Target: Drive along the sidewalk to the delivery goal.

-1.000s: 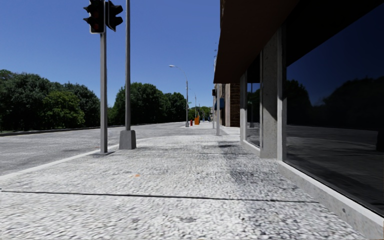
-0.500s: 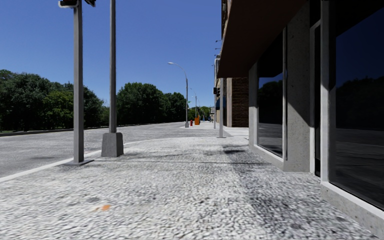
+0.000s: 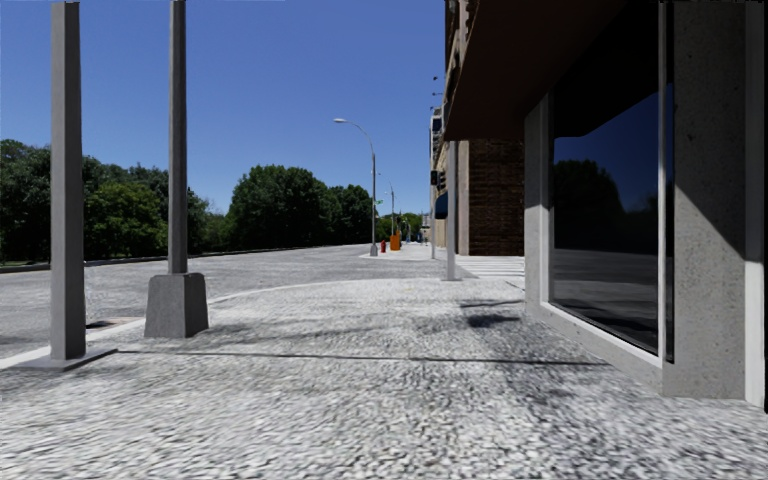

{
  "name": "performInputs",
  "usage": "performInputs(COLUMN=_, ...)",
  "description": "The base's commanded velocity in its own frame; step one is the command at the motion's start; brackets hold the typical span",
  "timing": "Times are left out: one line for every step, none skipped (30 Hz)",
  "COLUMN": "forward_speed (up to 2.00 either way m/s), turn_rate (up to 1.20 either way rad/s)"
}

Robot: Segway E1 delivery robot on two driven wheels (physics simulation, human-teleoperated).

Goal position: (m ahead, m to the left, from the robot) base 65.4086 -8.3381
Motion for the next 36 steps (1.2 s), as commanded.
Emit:
performInputs(forward_speed=2.00, turn_rate=-0.15)
performInputs(forward_speed=2.00, turn_rate=-0.20)
performInputs(forward_speed=2.00, turn_rate=-0.20)
performInputs(forward_speed=2.00, turn_rate=-0.21)
performInputs(forward_speed=2.00, turn_rate=-0.21)
performInputs(forward_speed=2.00, turn_rate=-0.21)
performInputs(forward_speed=2.00, turn_rate=-0.21)
performInputs(forward_speed=2.00, turn_rate=-0.21)
performInputs(forward_speed=2.00, turn_rate=-0.21)
performInputs(forward_speed=2.00, turn_rate=-0.21)
performInputs(forward_speed=2.00, turn_rate=-0.21)
performInputs(forward_speed=2.00, turn_rate=-0.21)
performInputs(forward_speed=2.00, turn_rate=-0.21)
performInputs(forward_speed=2.00, turn_rate=-0.21)
performInputs(forward_speed=2.00, turn_rate=-0.21)
performInputs(forward_speed=2.00, turn_rate=-0.21)
performInputs(forward_speed=2.00, turn_rate=-0.21)
performInputs(forward_speed=2.00, turn_rate=-0.21)
performInputs(forward_speed=2.00, turn_rate=-0.21)
performInputs(forward_speed=2.00, turn_rate=-0.21)
performInputs(forward_speed=2.00, turn_rate=-0.21)
performInputs(forward_speed=2.00, turn_rate=-0.21)
performInputs(forward_speed=2.00, turn_rate=-0.22)
performInputs(forward_speed=2.00, turn_rate=-0.22)
performInputs(forward_speed=2.00, turn_rate=-0.22)
performInputs(forward_speed=2.00, turn_rate=-0.22)
performInputs(forward_speed=2.00, turn_rate=-0.23)
performInputs(forward_speed=2.00, turn_rate=-0.24)
performInputs(forward_speed=1.99, turn_rate=-0.25)
performInputs(forward_speed=1.88, turn_rate=-0.26)
performInputs(forward_speed=1.81, turn_rate=-0.26)
performInputs(forward_speed=1.72, turn_rate=-0.26)
performInputs(forward_speed=1.61, turn_rate=-0.26)
performInputs(forward_speed=1.56, turn_rate=-0.26)
performInputs(forward_speed=1.54, turn_rate=-0.28)
performInputs(forward_speed=1.53, turn_rate=-0.30)
